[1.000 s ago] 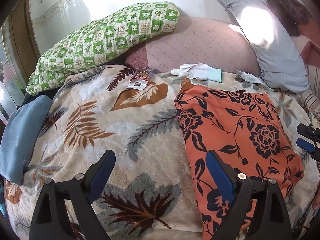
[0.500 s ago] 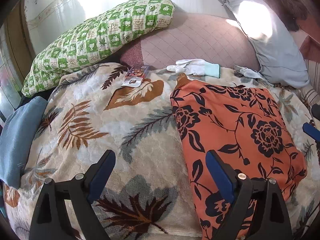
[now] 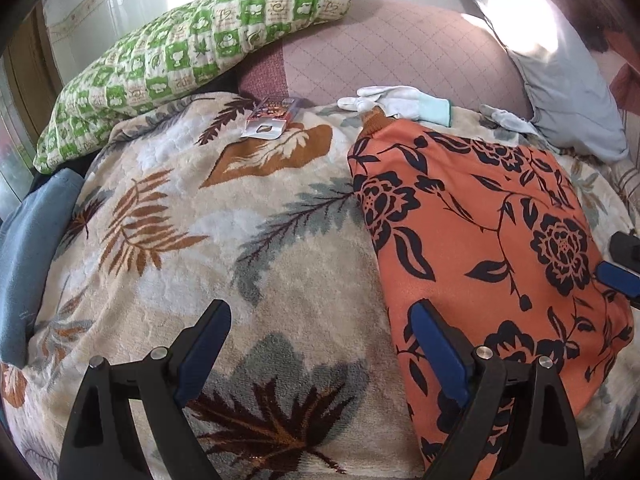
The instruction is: Fold small clothes
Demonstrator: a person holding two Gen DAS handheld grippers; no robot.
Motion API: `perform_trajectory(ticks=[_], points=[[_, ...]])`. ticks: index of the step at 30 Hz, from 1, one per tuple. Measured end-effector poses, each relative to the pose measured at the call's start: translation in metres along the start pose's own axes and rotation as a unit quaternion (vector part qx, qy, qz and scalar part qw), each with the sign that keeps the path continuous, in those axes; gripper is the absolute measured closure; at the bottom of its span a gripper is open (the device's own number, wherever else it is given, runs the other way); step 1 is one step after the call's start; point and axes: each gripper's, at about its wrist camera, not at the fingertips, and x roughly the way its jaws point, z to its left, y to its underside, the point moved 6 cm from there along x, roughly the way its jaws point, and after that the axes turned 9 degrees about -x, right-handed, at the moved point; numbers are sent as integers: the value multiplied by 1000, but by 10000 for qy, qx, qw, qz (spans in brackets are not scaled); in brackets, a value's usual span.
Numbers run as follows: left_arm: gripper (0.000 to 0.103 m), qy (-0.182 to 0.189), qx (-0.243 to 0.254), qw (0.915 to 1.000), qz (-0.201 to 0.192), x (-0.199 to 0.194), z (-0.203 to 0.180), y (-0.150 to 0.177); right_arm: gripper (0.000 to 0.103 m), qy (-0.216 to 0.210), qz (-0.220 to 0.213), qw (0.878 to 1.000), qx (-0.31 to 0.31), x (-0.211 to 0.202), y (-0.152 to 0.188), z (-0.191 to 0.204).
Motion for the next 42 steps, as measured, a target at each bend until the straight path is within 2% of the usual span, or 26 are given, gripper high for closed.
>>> perform_trajectory(ticks=[4, 8, 10, 14, 19, 21, 25, 27, 30, 33, 36, 38, 40, 42], points=[[11, 336, -559, 9978, -95, -9, 17, -12, 29, 85, -481, 9986, 205, -30, -14, -18], [11, 742, -928, 9928, 178, -2, 23, -13, 29, 307, -662, 9944, 765, -49, -21, -58], [11, 904, -1048, 9893, 469, 7, 21, -7, 29, 270, -578, 9937, 923, -50, -20, -70], [11, 1499, -1140, 9785, 845, 16, 7, 3, 29, 128, -288, 9922, 1204, -39, -15, -83], [11, 2226, -1412, 9570, 1208, 23, -9, 14, 29, 247, 42, 9933, 1129, -21, -5, -87], [11, 2395, -1433, 9513, 1306, 26, -15, 18, 29, 157, 128, 9925, 1210, -13, -1, -91], [11, 2530, -1300, 9497, 1310, 24, -28, 22, 29, -163, 358, 9897, 1379, 7, 10, -92], [11, 2655, -1235, 9461, 1385, 23, -37, 25, 26, -383, 329, 9884, 1430, 13, 13, -87], [11, 2773, -1025, 9457, 1353, 19, -51, 28, 25, -739, 389, 9855, 1475, 24, 17, -76], [12, 2845, -922, 9459, 1256, 16, -59, 29, 25, -650, 337, 9888, 1298, 28, 19, -66], [21, 2780, -911, 9495, 1131, 15, -62, 26, 26, -732, 348, 9890, 1240, 34, 21, -56], [34, 2753, -960, 9505, 1070, 15, -58, 23, 32, -505, 403, 9925, 1034, 36, 22, -48], [47, 2716, -983, 9523, 990, 14, -53, 19, 40, -581, 384, 9925, 1002, 36, 22, -41], [52, 2718, -948, 9532, 926, 11, -47, 16, 45, -636, 342, 9933, 907, 36, 22, -32]])
